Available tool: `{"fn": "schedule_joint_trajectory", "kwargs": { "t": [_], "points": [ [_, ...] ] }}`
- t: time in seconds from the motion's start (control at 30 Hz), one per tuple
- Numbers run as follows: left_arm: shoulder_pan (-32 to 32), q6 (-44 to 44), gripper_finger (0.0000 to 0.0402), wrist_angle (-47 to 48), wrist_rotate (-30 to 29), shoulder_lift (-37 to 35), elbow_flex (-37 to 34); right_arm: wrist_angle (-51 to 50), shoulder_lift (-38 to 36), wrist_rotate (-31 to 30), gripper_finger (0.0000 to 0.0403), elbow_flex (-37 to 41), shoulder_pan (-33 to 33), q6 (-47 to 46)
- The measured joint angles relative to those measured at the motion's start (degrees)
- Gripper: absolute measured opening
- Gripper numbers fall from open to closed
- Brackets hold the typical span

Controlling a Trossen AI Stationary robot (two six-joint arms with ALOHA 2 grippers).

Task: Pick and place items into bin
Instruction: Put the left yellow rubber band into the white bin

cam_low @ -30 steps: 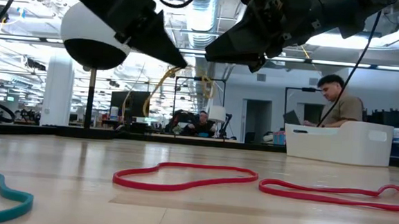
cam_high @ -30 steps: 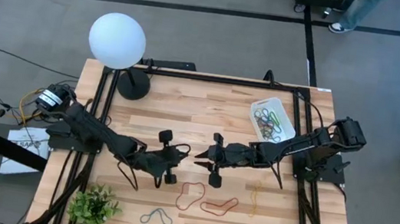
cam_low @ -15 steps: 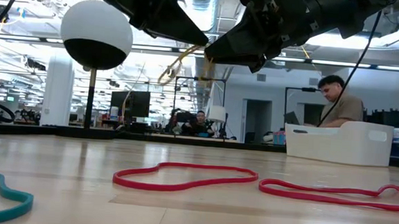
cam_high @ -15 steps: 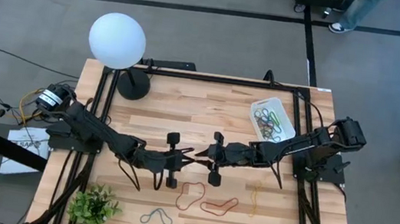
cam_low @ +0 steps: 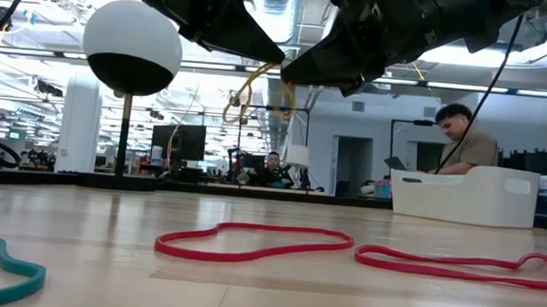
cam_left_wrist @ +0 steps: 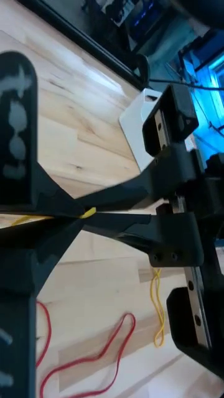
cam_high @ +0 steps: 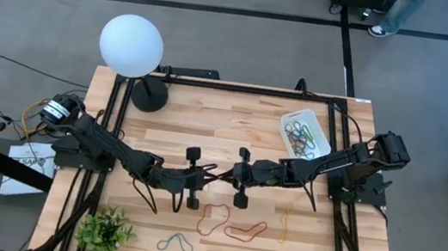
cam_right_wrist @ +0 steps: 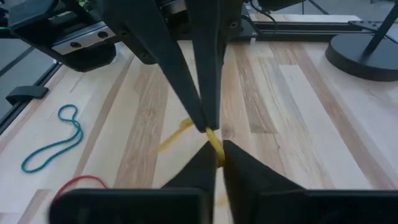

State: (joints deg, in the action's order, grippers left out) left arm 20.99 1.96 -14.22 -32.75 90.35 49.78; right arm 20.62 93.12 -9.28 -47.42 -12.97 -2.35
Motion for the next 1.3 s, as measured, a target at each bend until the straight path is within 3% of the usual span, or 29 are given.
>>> {"fn": "schedule_joint_trajectory", "kwargs": {
  "t": [0.3,0.5,0.73,0.87,1.0,1.13,1.3],
  "points": [
    [0.02,-0.07,0.0,0.42,-1.0,0.0,0.0,-0.08,0.0,-0.14,0.0003,0.0,0.0,1.29],
    [-0.01,-2.33,0.0004,2.34,-7.07,-0.01,0.0,-2.53,0.0,-7.6,0.0002,-0.02,0.0,0.5],
    [-0.12,-5.29,0.0055,5.48,-7.61,-0.04,0.0,-6.57,0.04,-13.26,0.0002,-0.02,0.35,0.14],
    [-0.54,-8.92,0.0089,8.16,-7.12,-0.04,0.0,-9.84,0.04,-19.56,0.0003,-0.02,1.5,-3.85],
    [-0.98,-14.22,0.0106,12.22,-5.06,-0.04,0.0,-18.25,0.04,-30.39,0.0001,-0.02,3.39,-8.72],
    [-1.11,-19.47,0.0106,16.99,-3.61,-0.04,0.0,-33.1,0.04,-41.74,0.0003,-0.02,6.06,-19.47],
    [-1.12,-21.09,0.0103,19.51,-3.65,1.42,-0.02,-57.05,0.04,-47.22,0.0003,-0.02,9.24,-38.97]
  ]
}}
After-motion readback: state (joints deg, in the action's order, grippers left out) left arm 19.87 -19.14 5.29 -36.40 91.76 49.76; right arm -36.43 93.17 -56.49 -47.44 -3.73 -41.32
